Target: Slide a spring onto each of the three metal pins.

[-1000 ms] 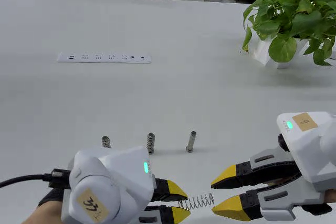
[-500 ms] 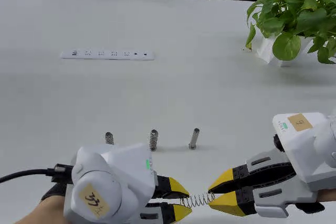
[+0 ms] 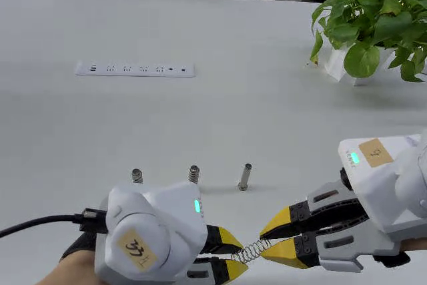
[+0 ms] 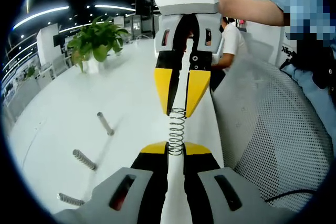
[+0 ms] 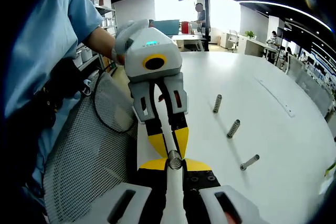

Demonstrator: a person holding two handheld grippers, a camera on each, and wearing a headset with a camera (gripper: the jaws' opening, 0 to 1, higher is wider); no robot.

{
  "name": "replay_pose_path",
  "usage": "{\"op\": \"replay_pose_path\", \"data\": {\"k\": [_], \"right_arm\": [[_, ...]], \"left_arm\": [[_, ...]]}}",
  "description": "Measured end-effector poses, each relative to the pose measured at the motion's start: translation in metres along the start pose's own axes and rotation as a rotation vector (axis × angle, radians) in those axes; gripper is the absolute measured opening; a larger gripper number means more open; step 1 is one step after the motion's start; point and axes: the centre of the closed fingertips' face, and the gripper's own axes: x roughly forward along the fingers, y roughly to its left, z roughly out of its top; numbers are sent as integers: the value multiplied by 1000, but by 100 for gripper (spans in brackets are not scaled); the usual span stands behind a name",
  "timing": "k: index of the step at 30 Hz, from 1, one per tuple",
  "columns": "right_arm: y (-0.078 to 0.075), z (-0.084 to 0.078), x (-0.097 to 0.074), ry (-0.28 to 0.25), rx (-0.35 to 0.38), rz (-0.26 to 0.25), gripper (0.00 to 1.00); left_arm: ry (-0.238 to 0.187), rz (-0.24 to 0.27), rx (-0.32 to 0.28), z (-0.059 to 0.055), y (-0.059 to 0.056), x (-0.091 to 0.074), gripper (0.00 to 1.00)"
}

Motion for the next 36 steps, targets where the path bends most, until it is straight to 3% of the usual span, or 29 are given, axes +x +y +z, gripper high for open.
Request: {"op": "replay_pose_path", "data": {"k": [8,14,17,18,21,28,36], "right_arm": [[1,5,-1,28,-63,4,7],[-1,3,-2,45,-68,7,8],[-3,2,-2,63,-75,-3,28],[-3,1,-2,78,-84,0,29],[-1,-2,0,108,-116,19,21],[0,-5,8,166,-143,61,19],[2,-6,12,186,-161,96,13]], "left_arm": [[-10,-3,-2,3,-2,1,6],[-23,0,-26,4,-2,1,6],[-24,3,-29,4,-2,1,6],[-25,1,-27,4,-2,1,6],[-25,-1,-22,5,-3,2,6],[-25,-9,-12,7,-7,7,6],[-36,-9,-14,10,-7,9,6]]}}
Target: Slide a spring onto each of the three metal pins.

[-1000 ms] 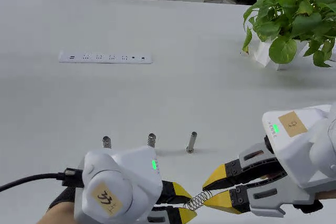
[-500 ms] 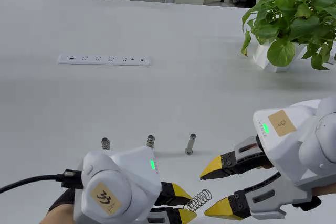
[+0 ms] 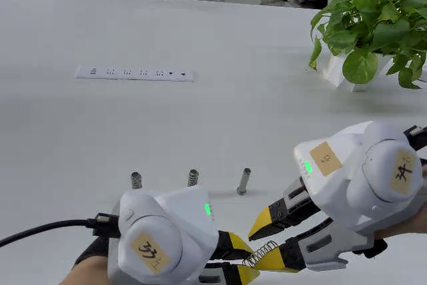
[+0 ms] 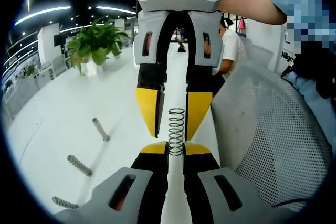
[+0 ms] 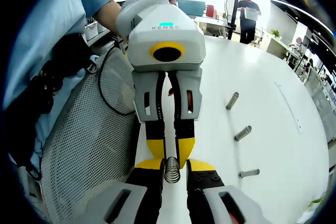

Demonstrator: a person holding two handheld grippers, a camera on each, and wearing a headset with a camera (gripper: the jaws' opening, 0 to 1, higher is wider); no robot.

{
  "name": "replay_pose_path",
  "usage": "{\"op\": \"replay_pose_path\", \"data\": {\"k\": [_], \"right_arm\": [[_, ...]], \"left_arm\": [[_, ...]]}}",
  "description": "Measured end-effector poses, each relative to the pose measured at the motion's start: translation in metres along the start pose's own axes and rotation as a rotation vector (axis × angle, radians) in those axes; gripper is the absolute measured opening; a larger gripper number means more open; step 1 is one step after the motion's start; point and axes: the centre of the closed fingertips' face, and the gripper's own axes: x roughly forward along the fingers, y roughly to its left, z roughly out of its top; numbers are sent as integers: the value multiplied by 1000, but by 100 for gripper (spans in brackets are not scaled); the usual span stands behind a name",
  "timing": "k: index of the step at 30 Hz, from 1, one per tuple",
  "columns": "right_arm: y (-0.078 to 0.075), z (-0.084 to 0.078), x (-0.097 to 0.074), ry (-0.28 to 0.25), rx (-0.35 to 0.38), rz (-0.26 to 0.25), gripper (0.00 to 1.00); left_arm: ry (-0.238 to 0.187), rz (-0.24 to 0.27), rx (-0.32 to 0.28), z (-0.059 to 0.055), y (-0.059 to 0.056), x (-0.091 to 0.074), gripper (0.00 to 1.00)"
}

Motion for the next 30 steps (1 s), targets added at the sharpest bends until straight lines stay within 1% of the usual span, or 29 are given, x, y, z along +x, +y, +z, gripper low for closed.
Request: {"op": "replay_pose_path", "data": {"k": [3,8,16,20,23,27,30], "right_arm": [[1,-3,1,11,-5,13,9],[2,-6,2,25,1,22,9],[2,-6,2,23,10,26,8],[3,-5,2,24,7,38,8],[3,-4,3,29,7,45,8],[4,-5,3,42,5,62,8],[4,-7,3,62,-3,68,8]], "left_arm": [[-5,5,-6,1,1,0,6],[-13,5,-9,2,1,1,6],[-18,7,-13,2,1,0,6],[-21,6,-14,3,0,0,6],[-27,8,-27,2,1,0,6],[-27,8,-27,2,0,0,6],[-28,13,-30,1,1,0,6]]}}
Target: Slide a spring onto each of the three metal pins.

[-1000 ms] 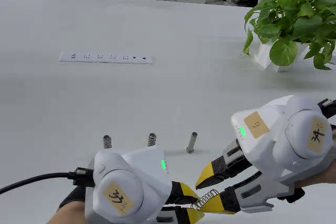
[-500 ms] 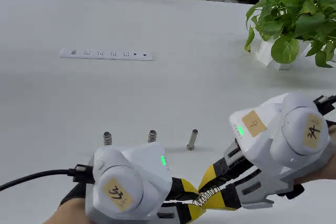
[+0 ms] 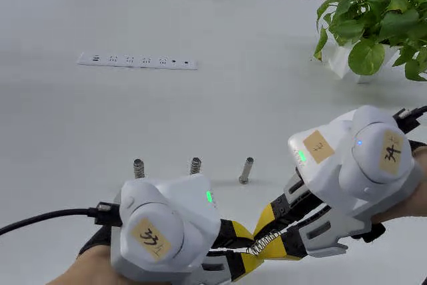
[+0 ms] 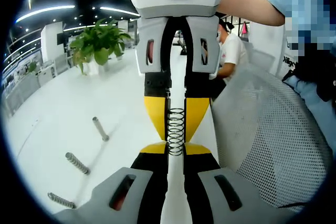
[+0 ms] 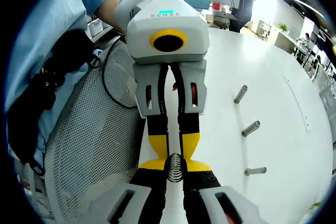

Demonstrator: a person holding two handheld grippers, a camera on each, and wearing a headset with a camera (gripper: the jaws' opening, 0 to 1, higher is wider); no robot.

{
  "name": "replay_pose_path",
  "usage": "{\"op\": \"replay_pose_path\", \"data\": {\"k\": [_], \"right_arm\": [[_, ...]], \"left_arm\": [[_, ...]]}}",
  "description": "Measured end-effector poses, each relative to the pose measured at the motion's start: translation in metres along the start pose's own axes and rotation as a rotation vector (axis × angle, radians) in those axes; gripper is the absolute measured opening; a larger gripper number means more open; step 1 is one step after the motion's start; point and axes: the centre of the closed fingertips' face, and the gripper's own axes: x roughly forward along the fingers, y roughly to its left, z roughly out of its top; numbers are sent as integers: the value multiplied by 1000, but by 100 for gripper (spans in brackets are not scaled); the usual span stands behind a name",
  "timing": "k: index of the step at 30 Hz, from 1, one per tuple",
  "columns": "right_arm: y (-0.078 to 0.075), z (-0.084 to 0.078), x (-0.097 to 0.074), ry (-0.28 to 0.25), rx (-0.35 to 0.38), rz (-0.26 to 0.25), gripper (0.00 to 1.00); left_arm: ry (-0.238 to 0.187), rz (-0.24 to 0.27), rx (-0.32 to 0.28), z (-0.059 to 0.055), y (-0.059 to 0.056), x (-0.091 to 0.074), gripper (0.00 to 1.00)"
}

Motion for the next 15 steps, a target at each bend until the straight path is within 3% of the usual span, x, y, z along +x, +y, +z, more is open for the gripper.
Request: {"op": "replay_pose_path", "data": {"k": [15], "right_arm": [[-1,7,0,8,-24,15,8]], "left_arm": [[-38,33,-47,1,2,-5,7]]}}
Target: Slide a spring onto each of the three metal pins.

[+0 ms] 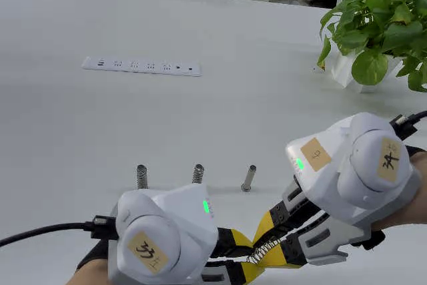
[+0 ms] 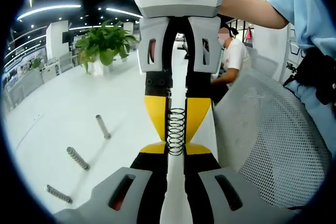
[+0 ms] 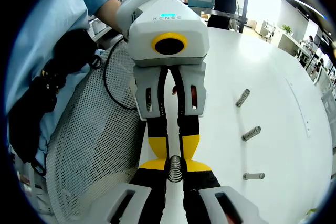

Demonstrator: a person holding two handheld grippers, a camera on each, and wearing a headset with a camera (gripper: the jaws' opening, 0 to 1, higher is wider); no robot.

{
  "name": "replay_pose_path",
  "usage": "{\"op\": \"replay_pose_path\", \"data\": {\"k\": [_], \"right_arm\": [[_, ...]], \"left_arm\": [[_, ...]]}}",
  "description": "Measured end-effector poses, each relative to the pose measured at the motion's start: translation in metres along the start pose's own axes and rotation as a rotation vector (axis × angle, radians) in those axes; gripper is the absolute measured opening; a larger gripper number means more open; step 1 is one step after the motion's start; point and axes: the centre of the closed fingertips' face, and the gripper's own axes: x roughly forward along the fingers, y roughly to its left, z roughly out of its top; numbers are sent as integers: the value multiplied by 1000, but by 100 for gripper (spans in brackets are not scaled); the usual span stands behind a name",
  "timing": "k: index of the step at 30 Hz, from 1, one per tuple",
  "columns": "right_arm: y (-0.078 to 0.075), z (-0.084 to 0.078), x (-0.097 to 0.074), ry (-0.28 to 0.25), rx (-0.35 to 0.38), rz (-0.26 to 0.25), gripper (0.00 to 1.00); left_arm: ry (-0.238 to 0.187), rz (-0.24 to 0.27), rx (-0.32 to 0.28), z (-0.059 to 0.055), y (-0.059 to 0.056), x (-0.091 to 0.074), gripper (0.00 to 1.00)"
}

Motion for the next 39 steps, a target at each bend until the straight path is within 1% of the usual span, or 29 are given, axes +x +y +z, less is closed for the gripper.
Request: {"op": "replay_pose_path", "data": {"k": [3,6,10,13,15,16,18,20,21,24,25,26,29,32,33,34,35,36,37,39], "right_arm": [[-2,2,0,-6,-1,-5,8],[-8,5,1,-29,16,-18,8],[-13,4,3,-30,13,-32,8],[-16,3,3,-28,8,-39,8],[-19,2,4,-24,9,-41,8],[-20,1,4,-20,6,-42,8],[-22,-1,5,-14,2,-43,8],[-24,-2,5,-10,-5,-46,8],[-24,-2,5,-6,-7,-45,8],[-25,-5,5,4,-14,-36,8],[-26,-6,5,10,-16,-34,8],[-27,-10,5,24,-21,-37,8],[-28,-15,5,52,-37,-26,8],[-31,-16,4,64,-44,-22,8],[-33,-16,3,68,-48,-23,8],[-35,-16,2,74,-51,-25,8],[-36,-16,1,79,-54,-27,8],[-38,-16,0,83,-57,-27,8],[-39,-18,0,90,-57,-24,8],[-41,-20,-2,109,-69,-25,8]], "left_arm": [[-7,25,-18,-2,3,-3,8],[2,64,-32,-9,10,-10,16],[6,116,-60,-18,20,-22,23],[14,162,-98,-27,30,-32,27],[10,215,-139,-33,39,-40,30],[-1,237,-145,-34,42,-46,33],[-2,279,-170,-39,49,-54,38],[-13,318,-193,-43,54,-62,43],[-18,343,-211,-46,58,-68,45],[-48,380,-251,-49,63,-79,48],[-50,394,-253,-50,65,-82,50],[-50,429,-254,-53,69,-88,52],[-80,482,-290,-55,74,-99,59],[-62,524,-284,-63,78,-107,64],[-50,540,-282,-66,78,-109,65],[-32,567,-273,-71,80,-113,66],[-34,574,-279,-73,81,-114,70],[-36,589,-299,-75,82,-116,73],[-48,604,-319,-76,83,-118,75],[-57,618,-334,-77,84,-122,81]]}}
